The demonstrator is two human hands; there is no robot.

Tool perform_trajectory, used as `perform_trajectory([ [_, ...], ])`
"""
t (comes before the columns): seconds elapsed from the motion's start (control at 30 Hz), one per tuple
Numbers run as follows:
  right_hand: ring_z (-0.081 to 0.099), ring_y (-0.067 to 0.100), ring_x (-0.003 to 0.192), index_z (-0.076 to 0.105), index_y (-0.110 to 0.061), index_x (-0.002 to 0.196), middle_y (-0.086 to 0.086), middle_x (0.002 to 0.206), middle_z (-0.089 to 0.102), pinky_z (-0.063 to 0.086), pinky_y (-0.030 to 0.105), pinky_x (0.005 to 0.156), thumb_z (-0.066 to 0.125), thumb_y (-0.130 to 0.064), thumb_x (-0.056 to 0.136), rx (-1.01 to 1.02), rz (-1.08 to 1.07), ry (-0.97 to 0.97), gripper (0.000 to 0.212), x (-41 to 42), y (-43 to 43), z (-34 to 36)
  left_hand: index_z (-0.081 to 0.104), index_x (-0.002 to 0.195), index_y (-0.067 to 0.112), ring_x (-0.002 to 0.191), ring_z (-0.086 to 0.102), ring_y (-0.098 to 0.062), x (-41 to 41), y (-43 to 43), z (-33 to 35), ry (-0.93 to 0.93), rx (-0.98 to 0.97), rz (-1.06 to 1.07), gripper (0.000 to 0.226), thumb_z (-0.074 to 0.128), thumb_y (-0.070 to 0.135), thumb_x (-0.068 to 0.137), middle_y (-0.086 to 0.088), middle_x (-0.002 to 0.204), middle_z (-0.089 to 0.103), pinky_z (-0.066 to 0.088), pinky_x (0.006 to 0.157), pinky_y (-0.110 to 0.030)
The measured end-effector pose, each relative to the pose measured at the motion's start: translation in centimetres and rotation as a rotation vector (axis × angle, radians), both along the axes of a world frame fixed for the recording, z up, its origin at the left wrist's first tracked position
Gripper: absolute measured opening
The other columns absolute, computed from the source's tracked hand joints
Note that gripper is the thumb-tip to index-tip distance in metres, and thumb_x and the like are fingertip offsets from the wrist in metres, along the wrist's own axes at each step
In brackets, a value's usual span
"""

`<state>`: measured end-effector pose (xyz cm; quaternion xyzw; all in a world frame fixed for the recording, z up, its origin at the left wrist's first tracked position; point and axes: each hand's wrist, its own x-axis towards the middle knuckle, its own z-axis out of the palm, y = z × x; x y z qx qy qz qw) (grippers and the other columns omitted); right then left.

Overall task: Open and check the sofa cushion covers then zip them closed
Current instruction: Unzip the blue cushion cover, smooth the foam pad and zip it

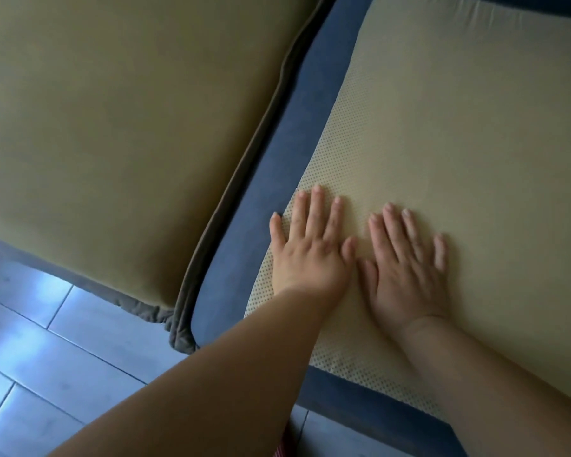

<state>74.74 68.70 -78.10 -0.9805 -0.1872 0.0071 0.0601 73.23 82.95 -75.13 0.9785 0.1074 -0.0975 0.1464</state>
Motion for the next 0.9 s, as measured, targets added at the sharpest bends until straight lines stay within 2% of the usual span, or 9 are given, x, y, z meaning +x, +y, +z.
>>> perform_trajectory([
  [0.13,0.018,0.022,0.149,0.03,-0.016,0.153,0.002,0.162,0.02,0.011,0.059,0.115,0.022,-0.047,0.097,0.008,-0.007,0.046,0.064,-0.2,0.1,1.6,0.015,0.154,0.029,0.146,-0.018,-0.013,-0.4,0.5,2.2,-0.026,-0.067,0.012,0.055,0.021,0.047,0.102,0.003,0.161,-0.01,-0.016,0.116,-0.044],
  [0.23,0.006,0.025,0.151,0.012,-0.017,0.156,0.003,0.164,0.001,0.003,0.063,0.114,0.033,-0.037,0.098,0.104,-0.036,-0.052,0.066,-1.3,-0.2,4.7,0.019,0.152,0.026,0.147,-0.015,-0.016,-2.7,0.5,4.4,-0.265,-0.017,0.003,0.054,0.022,0.044,0.102,0.0,0.161,-0.007,-0.015,0.115,-0.046],
  [0.3,0.005,0.027,0.151,0.009,-0.016,0.156,0.003,0.163,-0.004,0.0,0.062,0.113,0.034,-0.039,0.098,0.184,-0.011,-0.124,0.067,-3.2,-0.8,5.5,0.015,0.153,0.026,0.148,-0.012,-0.019,-5.2,0.6,4.3,-0.365,0.013,0.001,0.055,0.023,0.043,0.101,0.0,0.16,-0.007,-0.013,0.115,-0.049],
  [0.47,0.022,0.026,0.148,0.034,-0.013,0.151,0.005,0.161,0.023,0.02,0.064,0.113,0.026,-0.049,0.096,0.011,0.077,0.103,0.066,-7.0,-1.2,2.4,0.016,0.153,0.03,0.146,-0.012,-0.01,-8.6,0.9,0.8,-0.077,0.065,-0.026,0.06,0.014,0.051,0.097,0.006,0.161,0.0,-0.004,0.118,-0.05],
  [0.6,0.018,0.027,0.149,0.03,-0.012,0.152,0.006,0.163,0.016,0.014,0.062,0.112,0.032,-0.045,0.098,0.115,0.046,-0.038,0.064,-6.1,-2.5,4.3,0.018,0.152,0.031,0.148,-0.006,-0.016,-7.0,-0.7,2.5,-0.214,0.055,-0.044,0.056,0.021,0.045,0.098,0.004,0.159,-0.003,-0.007,0.118,-0.048],
  [0.67,0.013,0.026,0.15,0.025,-0.012,0.154,0.005,0.163,0.008,0.013,0.062,0.113,0.03,-0.047,0.098,0.088,0.031,-0.02,0.066,-6.8,-4.3,4.0,0.006,0.152,0.036,0.147,-0.014,-0.014,-7.2,-1.4,2.1,-0.15,0.084,-0.064,0.055,0.017,0.049,0.099,0.006,0.159,-0.012,-0.012,0.117,-0.045],
  [0.73,0.017,0.025,0.149,0.03,-0.011,0.153,0.005,0.163,0.016,0.02,0.064,0.112,0.029,-0.05,0.096,0.011,0.036,0.073,0.069,-7.6,-5.2,2.6,-0.003,0.151,0.038,0.143,-0.023,-0.008,-7.7,-1.8,1.2,-0.014,0.115,-0.067,0.058,0.009,0.055,0.097,0.008,0.159,-0.016,-0.015,0.116,-0.043],
  [0.8,0.021,0.025,0.148,0.033,-0.011,0.151,0.006,0.161,0.022,0.021,0.064,0.112,0.031,-0.05,0.094,0.035,0.027,0.11,0.069,-7.6,-5.7,2.3,0.0,0.152,0.036,0.141,-0.025,-0.007,-7.6,-1.8,0.9,-0.013,0.121,-0.041,0.061,0.008,0.056,0.095,0.01,0.157,-0.018,-0.016,0.116,-0.044],
  [0.9,0.017,0.026,0.149,0.028,-0.011,0.153,0.008,0.162,0.018,0.012,0.061,0.113,0.032,-0.046,0.096,0.079,0.012,0.008,0.067,-7.3,-6.9,3.3,0.009,0.153,0.031,0.146,-0.018,-0.013,-7.7,-3.2,2.4,-0.131,0.108,-0.106,0.059,0.016,0.051,0.098,0.007,0.159,-0.012,-0.012,0.117,-0.047],
])
